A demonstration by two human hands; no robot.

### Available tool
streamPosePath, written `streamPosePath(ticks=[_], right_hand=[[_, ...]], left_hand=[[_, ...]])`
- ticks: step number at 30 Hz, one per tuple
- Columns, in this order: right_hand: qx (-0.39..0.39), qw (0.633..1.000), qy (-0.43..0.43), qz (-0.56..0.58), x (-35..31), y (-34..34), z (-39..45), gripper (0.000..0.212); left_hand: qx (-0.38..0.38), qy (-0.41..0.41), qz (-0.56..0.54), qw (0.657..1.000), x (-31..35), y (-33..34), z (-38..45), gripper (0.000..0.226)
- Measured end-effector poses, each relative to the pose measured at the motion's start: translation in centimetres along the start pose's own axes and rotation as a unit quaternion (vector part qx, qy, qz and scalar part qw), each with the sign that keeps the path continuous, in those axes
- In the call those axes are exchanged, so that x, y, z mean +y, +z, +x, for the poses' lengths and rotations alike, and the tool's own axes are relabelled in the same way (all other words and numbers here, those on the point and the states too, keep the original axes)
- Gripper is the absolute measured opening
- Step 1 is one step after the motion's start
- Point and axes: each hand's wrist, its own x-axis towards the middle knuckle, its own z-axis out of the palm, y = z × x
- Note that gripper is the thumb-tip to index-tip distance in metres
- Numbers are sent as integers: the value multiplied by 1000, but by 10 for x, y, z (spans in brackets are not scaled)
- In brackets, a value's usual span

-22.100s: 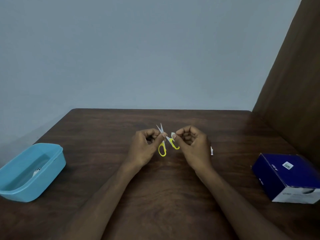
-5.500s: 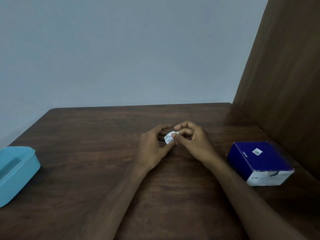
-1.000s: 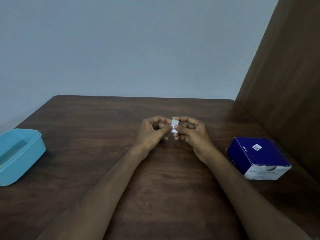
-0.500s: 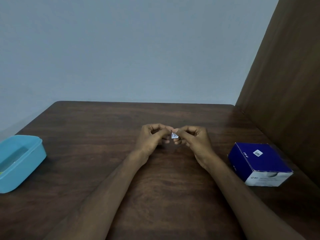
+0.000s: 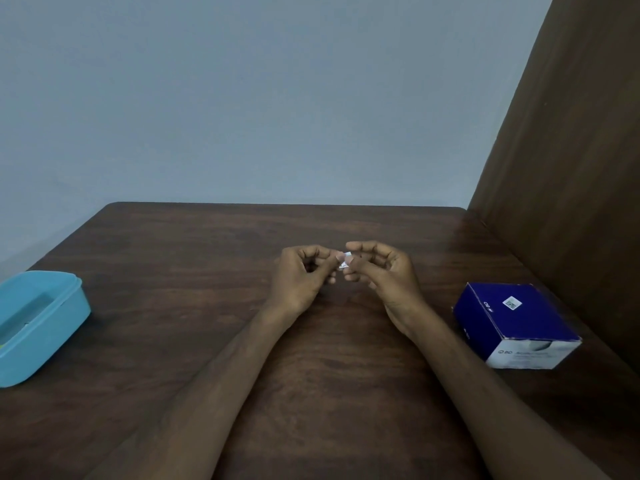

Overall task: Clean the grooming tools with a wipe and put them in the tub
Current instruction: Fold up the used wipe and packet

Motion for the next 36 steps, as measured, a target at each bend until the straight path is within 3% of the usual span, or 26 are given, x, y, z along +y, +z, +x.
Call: streamPosePath(ticks=[3, 8, 10, 12, 14, 16, 18, 21, 28, 33, 36], right_hand=[[-8, 1000, 12, -2, 3, 0, 1, 6], [-12, 1000, 7, 9, 3, -5, 1, 9], [5, 1000, 0, 8, 4, -5, -1, 7], [26, 1000, 4, -2, 9, -6, -2, 7], [37, 998, -2, -54, 14, -7, -3, 10], [31, 987, -35, -153, 19, -6, -3, 8], [10, 971, -77, -224, 21, -5, -6, 5], [-10, 956, -106, -274, 17, -1, -13, 14], [-5, 892, -194, -408, -2, 12, -36, 16], [1, 859, -210, -467, -6, 7, -75, 11], [0, 858, -192, -477, -14, -4, -103, 13]], left_hand=[[-3, 22, 31, 999, -1, -1, -1, 18], [4, 44, 52, 998, 2, -1, -5, 12], [2, 62, 111, 992, 6, -3, -8, 14], [-14, 128, 247, 960, 8, -9, -9, 24], [-38, 182, 399, 898, 6, -15, -10, 28], [-48, 133, 509, 849, 3, -18, -13, 49], [-59, 54, 542, 836, 2, -17, -20, 64], [-81, -14, 542, 837, 5, -15, -27, 69], [-103, -57, 539, 834, 25, -20, -64, 72], [-107, -73, 537, 834, 36, -27, -102, 72], [-108, -78, 537, 833, 45, -23, -126, 71]])
